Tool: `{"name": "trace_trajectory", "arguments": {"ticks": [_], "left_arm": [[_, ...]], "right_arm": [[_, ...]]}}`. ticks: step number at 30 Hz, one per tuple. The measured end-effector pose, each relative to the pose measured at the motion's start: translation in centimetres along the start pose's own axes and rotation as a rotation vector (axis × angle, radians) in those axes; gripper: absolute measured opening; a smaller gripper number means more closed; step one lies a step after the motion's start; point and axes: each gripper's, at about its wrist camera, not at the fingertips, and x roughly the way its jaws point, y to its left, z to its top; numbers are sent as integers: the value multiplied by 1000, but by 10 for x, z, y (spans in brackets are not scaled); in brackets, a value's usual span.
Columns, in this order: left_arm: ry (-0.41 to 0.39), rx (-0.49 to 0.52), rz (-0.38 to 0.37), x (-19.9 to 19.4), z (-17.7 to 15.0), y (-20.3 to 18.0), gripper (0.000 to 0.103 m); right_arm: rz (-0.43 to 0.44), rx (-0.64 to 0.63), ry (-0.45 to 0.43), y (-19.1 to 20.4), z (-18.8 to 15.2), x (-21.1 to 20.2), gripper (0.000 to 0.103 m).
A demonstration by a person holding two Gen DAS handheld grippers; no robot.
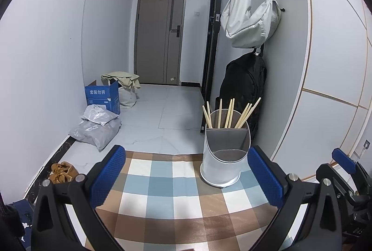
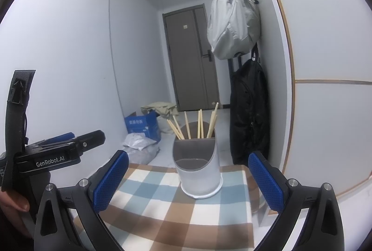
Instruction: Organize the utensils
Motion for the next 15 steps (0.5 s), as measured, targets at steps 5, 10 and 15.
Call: {"name": "trace_trajectory", "arguments": {"ticks": [5, 10, 15], "left_arm": [[6, -2, -7, 0, 1, 0, 102], [-2, -2, -1, -1, 1, 0, 102], [4, -6, -1, 0, 1, 0, 102]], "right_arm": [[-4, -1, -3, -1, 0, 0, 103], [-8, 2, -5, -1, -1, -1, 103], [-9, 1, -6, -1, 0, -1, 103]]}}
